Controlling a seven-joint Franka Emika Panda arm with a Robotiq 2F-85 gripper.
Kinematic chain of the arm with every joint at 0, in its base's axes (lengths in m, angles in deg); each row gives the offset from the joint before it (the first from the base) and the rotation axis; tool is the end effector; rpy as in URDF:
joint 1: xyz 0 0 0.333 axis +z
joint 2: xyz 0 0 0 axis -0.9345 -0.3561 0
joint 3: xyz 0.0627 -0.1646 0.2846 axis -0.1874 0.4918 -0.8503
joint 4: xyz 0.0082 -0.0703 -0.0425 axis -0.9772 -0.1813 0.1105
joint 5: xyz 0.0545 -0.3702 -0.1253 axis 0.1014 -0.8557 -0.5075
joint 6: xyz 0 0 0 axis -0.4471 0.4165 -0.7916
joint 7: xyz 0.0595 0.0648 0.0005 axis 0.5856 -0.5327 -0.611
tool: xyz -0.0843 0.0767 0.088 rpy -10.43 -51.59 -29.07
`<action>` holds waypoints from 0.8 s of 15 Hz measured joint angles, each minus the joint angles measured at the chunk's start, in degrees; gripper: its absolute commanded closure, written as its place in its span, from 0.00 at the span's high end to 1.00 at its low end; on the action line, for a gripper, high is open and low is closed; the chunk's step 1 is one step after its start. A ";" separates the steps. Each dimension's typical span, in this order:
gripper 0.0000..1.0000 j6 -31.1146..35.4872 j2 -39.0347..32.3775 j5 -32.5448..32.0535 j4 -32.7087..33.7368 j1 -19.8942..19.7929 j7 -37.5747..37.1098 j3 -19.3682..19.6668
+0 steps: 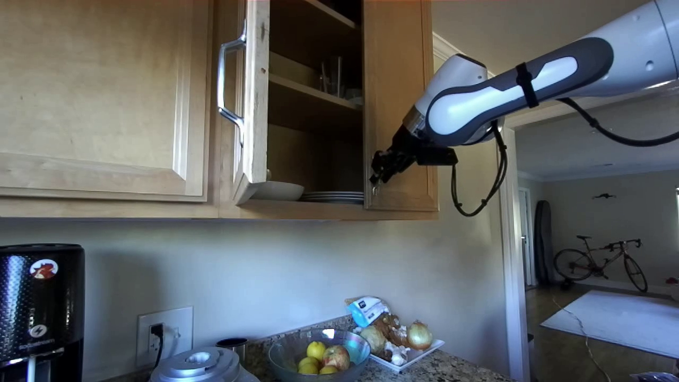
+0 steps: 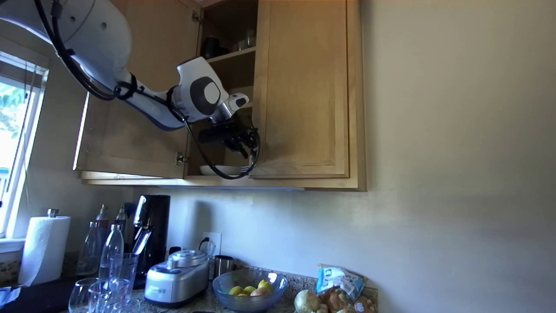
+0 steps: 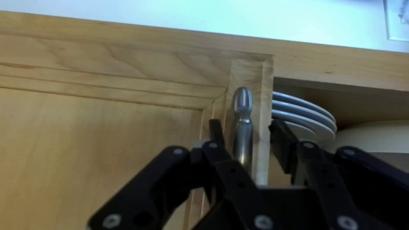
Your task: Open the top drawer door on the right
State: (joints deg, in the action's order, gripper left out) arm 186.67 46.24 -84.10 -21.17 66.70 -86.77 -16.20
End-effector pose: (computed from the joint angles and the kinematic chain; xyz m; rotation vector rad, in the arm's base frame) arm 0.5571 0.0232 0.7101 2.6773 0.0722 1.4344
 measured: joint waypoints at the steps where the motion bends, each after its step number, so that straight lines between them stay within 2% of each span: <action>1: 0.08 0.00 -0.51 -0.37 0.27 0.00 -0.16 -0.02; 3: 0.06 0.00 -1.39 -0.86 0.88 -0.05 -0.25 -0.03; 5: 0.09 -0.06 -1.51 -0.79 1.03 -0.04 -0.49 0.10; 8: 0.09 -0.17 -1.45 -0.45 1.01 0.10 -0.25 0.22; 12: 0.09 -0.44 -0.68 1.51 0.29 0.71 3.51 0.95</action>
State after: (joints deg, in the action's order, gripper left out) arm 186.23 45.55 -82.59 -20.88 67.41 -83.26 -15.25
